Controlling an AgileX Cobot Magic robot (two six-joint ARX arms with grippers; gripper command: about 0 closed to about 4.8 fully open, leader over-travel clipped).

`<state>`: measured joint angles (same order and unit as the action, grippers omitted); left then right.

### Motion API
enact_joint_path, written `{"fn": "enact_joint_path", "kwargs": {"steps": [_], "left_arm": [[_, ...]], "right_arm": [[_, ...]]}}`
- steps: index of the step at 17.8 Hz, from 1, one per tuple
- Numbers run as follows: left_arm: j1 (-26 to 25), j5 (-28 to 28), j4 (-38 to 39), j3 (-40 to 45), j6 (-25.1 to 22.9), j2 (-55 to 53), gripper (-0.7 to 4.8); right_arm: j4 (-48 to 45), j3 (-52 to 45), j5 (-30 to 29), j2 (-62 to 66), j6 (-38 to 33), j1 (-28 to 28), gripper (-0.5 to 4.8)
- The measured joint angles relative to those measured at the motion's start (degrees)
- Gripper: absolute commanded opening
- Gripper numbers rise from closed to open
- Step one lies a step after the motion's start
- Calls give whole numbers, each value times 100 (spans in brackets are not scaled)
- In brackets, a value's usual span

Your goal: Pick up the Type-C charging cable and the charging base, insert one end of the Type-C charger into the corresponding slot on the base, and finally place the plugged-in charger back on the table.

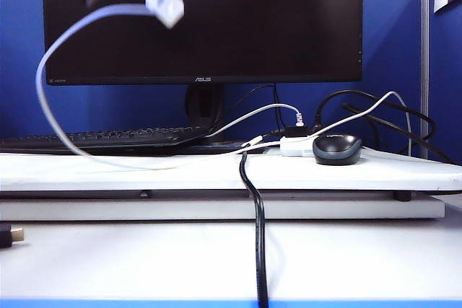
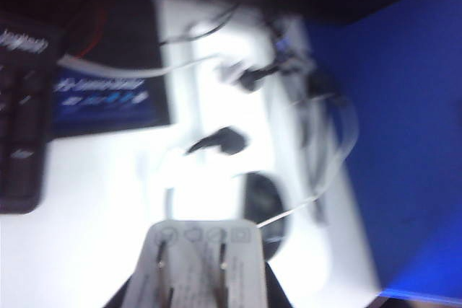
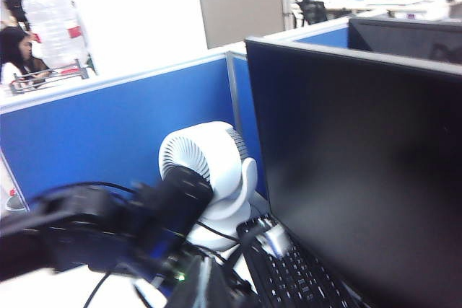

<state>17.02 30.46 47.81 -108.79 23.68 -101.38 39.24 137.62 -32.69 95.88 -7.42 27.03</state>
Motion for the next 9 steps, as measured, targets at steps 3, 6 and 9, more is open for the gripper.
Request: {"fn": "enact_joint_path", "kwargs": {"steps": [3, 6, 9], "left_arm": [[116, -404, 267, 2, -118, -466, -6], [431, -1252, 358, 2, -476, -986, -6], [691, -1797, 343, 2, -693, -1346, -6]], "right_arm": [[240, 2, 13, -13, 15, 2, -1], [337, 2, 15, -15, 85, 2, -1], [378, 0, 15, -15, 114, 2, -1]]}}
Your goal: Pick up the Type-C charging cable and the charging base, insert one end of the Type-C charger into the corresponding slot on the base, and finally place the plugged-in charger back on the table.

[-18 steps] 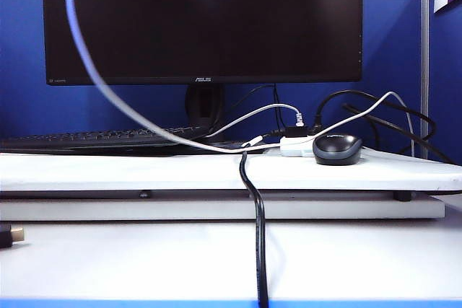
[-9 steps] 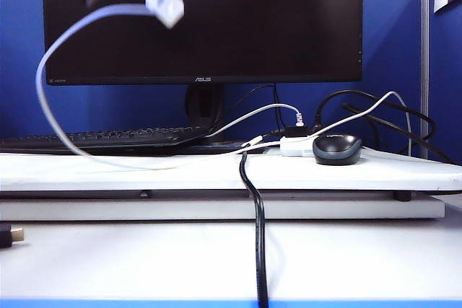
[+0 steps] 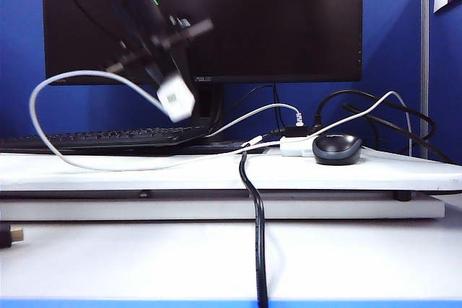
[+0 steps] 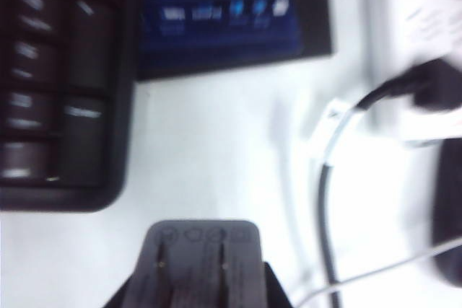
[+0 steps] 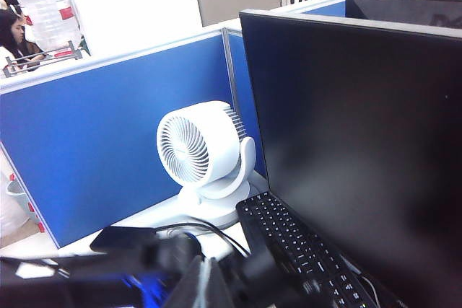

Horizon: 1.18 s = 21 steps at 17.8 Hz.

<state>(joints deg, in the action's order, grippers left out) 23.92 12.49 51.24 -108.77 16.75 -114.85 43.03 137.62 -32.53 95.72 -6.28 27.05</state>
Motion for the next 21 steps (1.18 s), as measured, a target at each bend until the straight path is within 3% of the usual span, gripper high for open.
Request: {"fn": "enact_joint_path", "kwargs": {"steps": [4, 7, 9, 10, 12, 16, 19, 21], "left_arm": [[133, -142, 68, 0, -68, -402, -6], [136, -828, 299, 0, -70, -538, -6], [129, -855, 299, 0, -79, -542, -3], [138, -852, 293, -2, -116, -542, 18], [138, -831, 227, -2, -160, -542, 126], [138, -811, 175, -2, -173, -542, 134], [138, -813, 170, -2, -173, -542, 194], [138, -813, 149, -4, -173, -542, 199]], "right_arm": [[212, 0, 2, 0, 26, 0, -1], [271, 0, 2, 0, 50, 0, -1], [280, -2, 0, 0, 55, 0, -1], [280, -2, 0, 0, 57, 0, -1], [280, -2, 0, 0, 57, 0, -1], [280, -2, 0, 0, 57, 0, -1], [280, -2, 2, 0, 57, 0, -1], [280, -2, 0, 0, 57, 0, -1]]}}
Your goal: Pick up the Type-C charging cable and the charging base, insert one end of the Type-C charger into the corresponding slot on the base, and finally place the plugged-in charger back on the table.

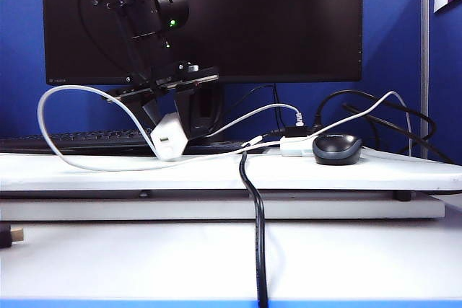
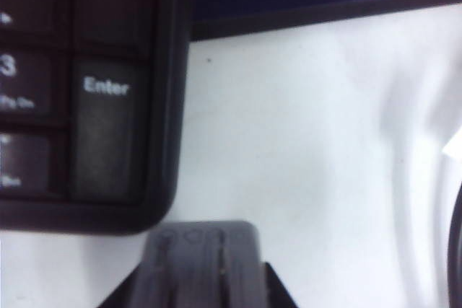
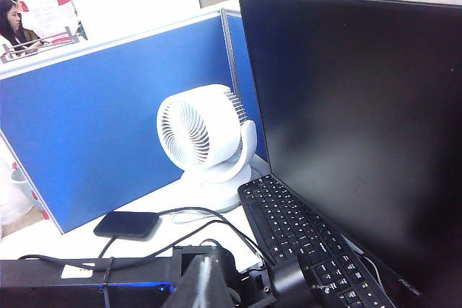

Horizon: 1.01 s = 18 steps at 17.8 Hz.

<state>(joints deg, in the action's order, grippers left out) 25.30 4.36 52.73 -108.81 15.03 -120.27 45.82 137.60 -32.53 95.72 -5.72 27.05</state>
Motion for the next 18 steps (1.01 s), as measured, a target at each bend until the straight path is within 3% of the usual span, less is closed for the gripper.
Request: {"fn": "enact_joint_path", "kwargs": {"steps": [2, 6, 7, 9, 13, 18], "left_arm": [[0, -2, -20, 0, 2, 2, 252], [-2, -2, -22, -4, 0, 74, 235], [-2, -2, -26, -4, 0, 166, 207], [0, -2, -111, -7, -2, 417, -14], [-2, 76, -131, -7, 4, 1244, -5], [0, 201, -258, -31, 0, 3307, -5]], "right_arm": [[0, 0, 0, 0, 0, 0, -1], [2, 0, 2, 0, 0, 0, -1], [2, 2, 2, 0, 0, 0, -1], [4, 2, 2, 0, 0, 0, -1], [39, 0, 245, -26, 44, 0, -1], [951, 2, 1213, -896, 492, 7, -1]]}}
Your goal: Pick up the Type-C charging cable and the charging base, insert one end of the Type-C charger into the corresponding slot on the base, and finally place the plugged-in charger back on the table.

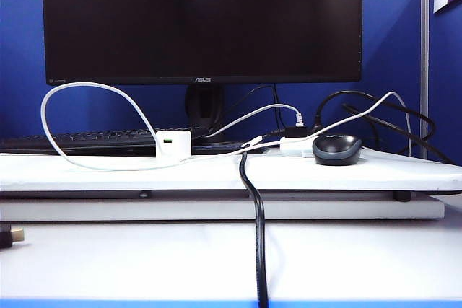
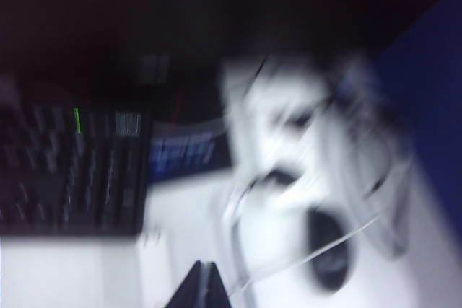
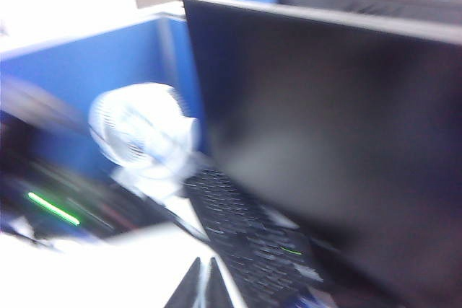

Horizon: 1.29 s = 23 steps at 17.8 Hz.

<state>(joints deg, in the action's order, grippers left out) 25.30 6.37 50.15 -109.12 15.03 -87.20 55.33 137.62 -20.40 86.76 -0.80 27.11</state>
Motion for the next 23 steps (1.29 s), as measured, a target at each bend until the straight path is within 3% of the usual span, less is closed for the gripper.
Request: {"fn": "enact_joint_path", "kwargs": {"steps": [2, 8, 10, 13, 17, 23], "left_arm": [[0, -2, -57, 9, -199, 1047, -5], [0, -136, 42, -37, -610, 3985, -5], [2, -214, 835, -17, -824, 4715, -5], [0, -254, 1676, -2, -883, 5410, -5], [-7, -258, 2579, 111, -1036, 5816, -5], [-597, -39, 2645, 1377, -1287, 6083, -5]], "right_arm": [[782, 0, 389, -535, 492, -2, -1], [2184, -7, 874, -1257, 680, 0, -1], [2361, -11, 872, -1318, 686, 0, -1], [2323, -887, 855, -1685, 684, 0, -1], [841, -3775, 776, -3141, 566, 0, -1], [-2234, -7665, 979, -5490, 341, 0, -1]]}}
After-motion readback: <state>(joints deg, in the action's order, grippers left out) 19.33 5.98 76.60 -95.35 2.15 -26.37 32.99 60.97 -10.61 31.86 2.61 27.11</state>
